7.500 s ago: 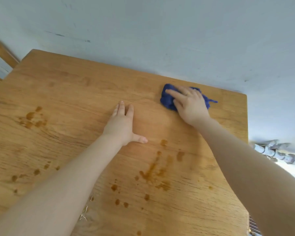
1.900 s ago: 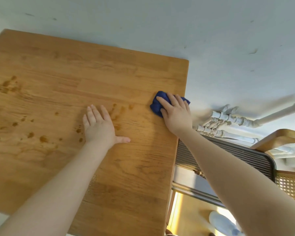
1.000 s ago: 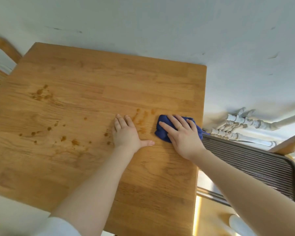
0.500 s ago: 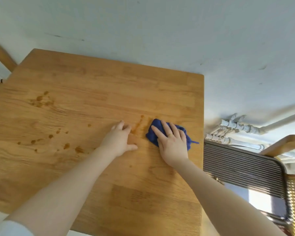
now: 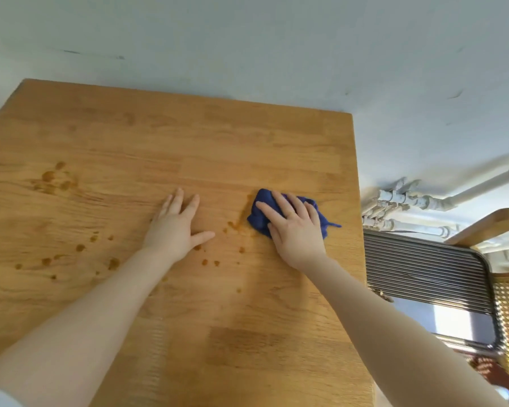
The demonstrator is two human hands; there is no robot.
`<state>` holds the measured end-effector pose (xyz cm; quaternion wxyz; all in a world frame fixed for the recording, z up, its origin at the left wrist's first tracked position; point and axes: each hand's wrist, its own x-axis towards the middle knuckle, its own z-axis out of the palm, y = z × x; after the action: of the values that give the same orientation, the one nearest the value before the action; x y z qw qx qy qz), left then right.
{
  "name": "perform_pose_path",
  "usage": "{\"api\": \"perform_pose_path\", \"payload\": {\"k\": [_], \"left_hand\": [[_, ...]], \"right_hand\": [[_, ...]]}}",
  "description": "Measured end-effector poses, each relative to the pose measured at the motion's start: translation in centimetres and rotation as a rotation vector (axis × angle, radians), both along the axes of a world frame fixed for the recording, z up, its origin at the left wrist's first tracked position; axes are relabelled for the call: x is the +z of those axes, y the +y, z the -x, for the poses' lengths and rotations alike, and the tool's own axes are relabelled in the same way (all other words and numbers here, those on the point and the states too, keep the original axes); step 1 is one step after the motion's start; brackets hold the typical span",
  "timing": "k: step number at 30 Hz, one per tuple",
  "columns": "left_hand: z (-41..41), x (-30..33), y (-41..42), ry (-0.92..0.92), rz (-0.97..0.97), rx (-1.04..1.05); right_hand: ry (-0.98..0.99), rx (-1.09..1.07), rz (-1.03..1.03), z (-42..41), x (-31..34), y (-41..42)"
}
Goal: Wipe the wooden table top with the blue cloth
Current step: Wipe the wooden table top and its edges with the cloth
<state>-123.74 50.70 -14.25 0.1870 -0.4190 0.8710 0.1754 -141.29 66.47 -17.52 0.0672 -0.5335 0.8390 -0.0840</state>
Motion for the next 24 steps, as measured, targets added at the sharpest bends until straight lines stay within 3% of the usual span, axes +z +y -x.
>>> {"api": "perform_pose_path", "payload": {"k": [6,14,22,24], "left_hand": [[-0.1,1.3,-1.2,-0.054,-0.107,-0.050],[-0.5,0.5,-1.7,-0.064,-0.055,-0.120],[-0.4,0.7,-1.5,-0.056,-0.064,-0.116],[-0.5,0.8,-1.5,-0.054,-0.062,-0.129]], "right_hand": [[-0.031,0.125,0.007,0.0,0.1,0.2],[0.014,-0.221,0.003,2.1,-0.4,-5.7],[-0.003,0.146,0.045,-2.6,-0.2,-1.5],[0.002,0.107,0.060,-0.7,-0.4,-2.1]]}}
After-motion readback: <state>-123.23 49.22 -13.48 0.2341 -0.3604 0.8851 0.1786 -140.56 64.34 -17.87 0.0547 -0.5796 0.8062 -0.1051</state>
